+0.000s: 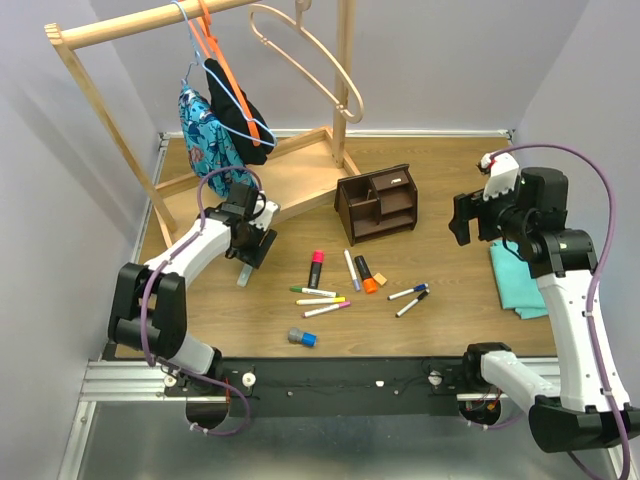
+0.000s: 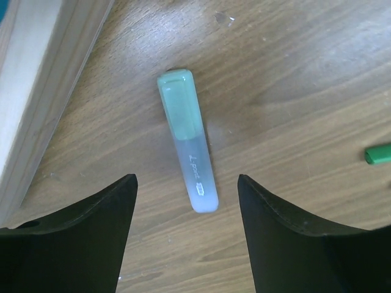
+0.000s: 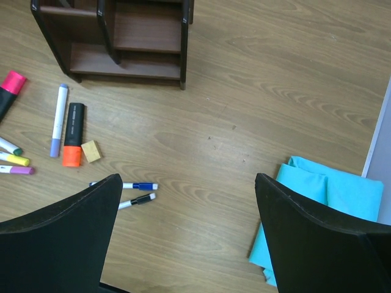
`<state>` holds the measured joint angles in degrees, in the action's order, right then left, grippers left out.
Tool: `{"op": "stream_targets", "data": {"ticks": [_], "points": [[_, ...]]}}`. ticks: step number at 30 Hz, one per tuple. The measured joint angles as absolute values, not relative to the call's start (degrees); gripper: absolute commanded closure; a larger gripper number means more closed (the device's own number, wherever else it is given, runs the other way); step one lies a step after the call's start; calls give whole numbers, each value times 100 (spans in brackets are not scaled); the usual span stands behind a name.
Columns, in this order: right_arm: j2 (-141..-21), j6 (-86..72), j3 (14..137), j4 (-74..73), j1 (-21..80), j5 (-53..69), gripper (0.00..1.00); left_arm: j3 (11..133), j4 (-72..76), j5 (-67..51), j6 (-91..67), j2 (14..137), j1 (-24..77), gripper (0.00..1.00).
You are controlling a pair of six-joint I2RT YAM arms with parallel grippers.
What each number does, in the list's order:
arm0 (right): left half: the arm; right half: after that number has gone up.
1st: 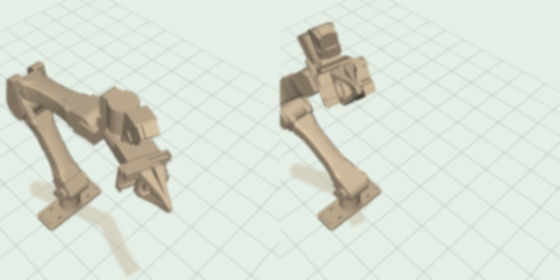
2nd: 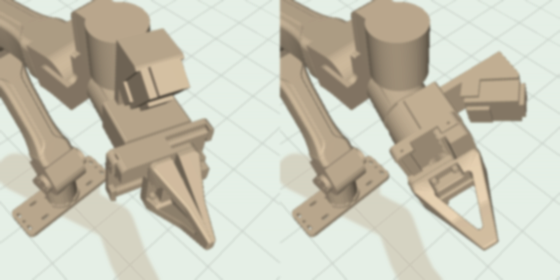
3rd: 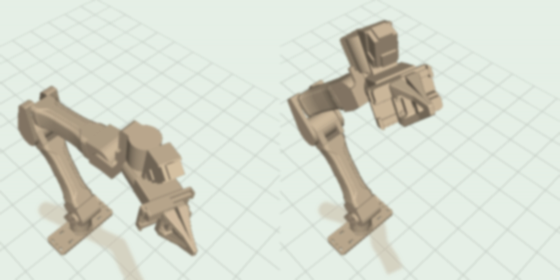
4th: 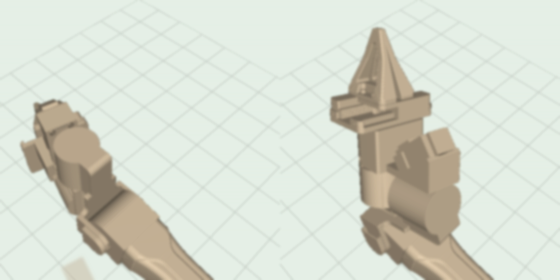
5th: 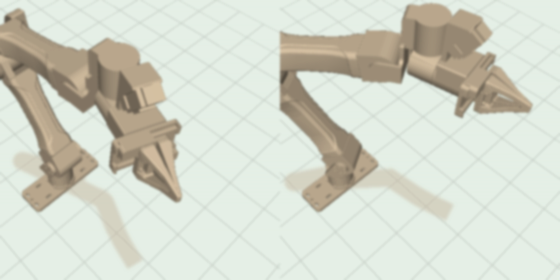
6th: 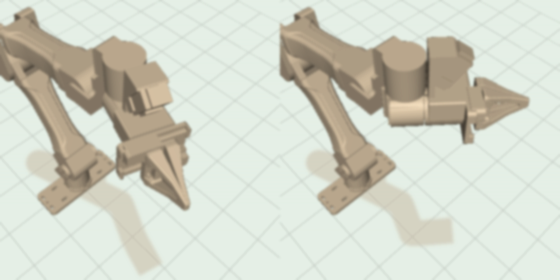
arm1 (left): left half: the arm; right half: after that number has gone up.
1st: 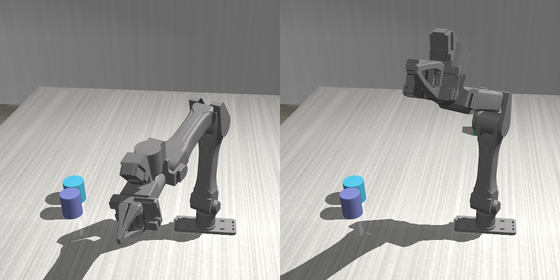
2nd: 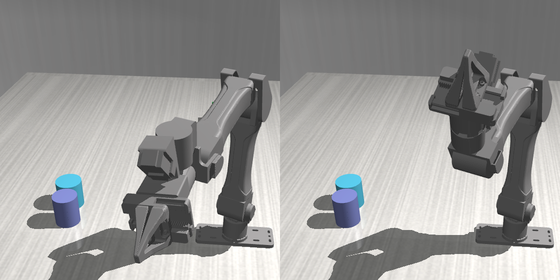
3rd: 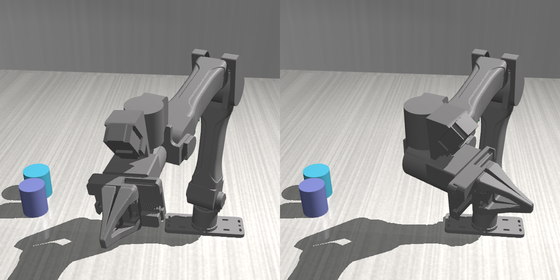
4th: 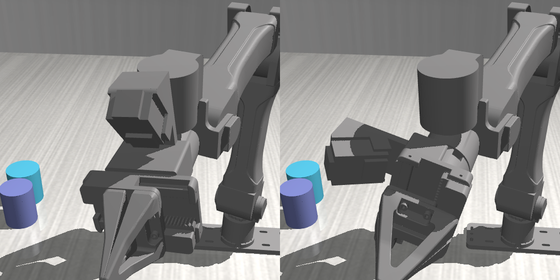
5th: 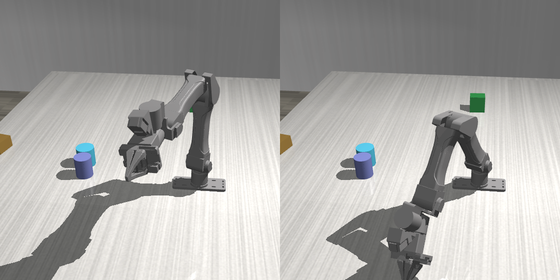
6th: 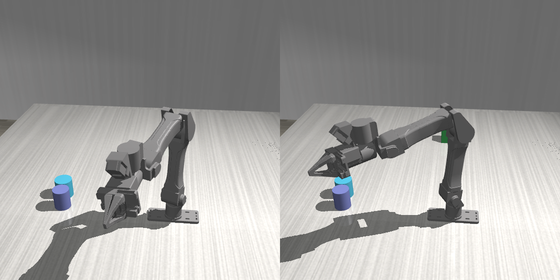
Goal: Sort the stationery into containers
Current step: Pick up the stationery from the center of the board.
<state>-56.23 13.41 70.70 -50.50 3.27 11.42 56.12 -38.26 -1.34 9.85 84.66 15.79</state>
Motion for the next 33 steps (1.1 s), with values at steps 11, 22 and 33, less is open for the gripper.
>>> {"op": "stream_targets", "data": {"ticks": [11, 22, 33], "points": [[-5433, 1039, 7002, -4984, 327, 1144, 5, 5927, -3509, 454, 742, 9275, 1673, 40], [-5433, 917, 6869, -4904, 327, 1144, 5, 6123, -3277, 532, 696, 9907, 1804, 60], [-5433, 897, 6729, -4893, 327, 1144, 7, 6226, -3273, 495, 757, 10029, 1846, 100]]}}
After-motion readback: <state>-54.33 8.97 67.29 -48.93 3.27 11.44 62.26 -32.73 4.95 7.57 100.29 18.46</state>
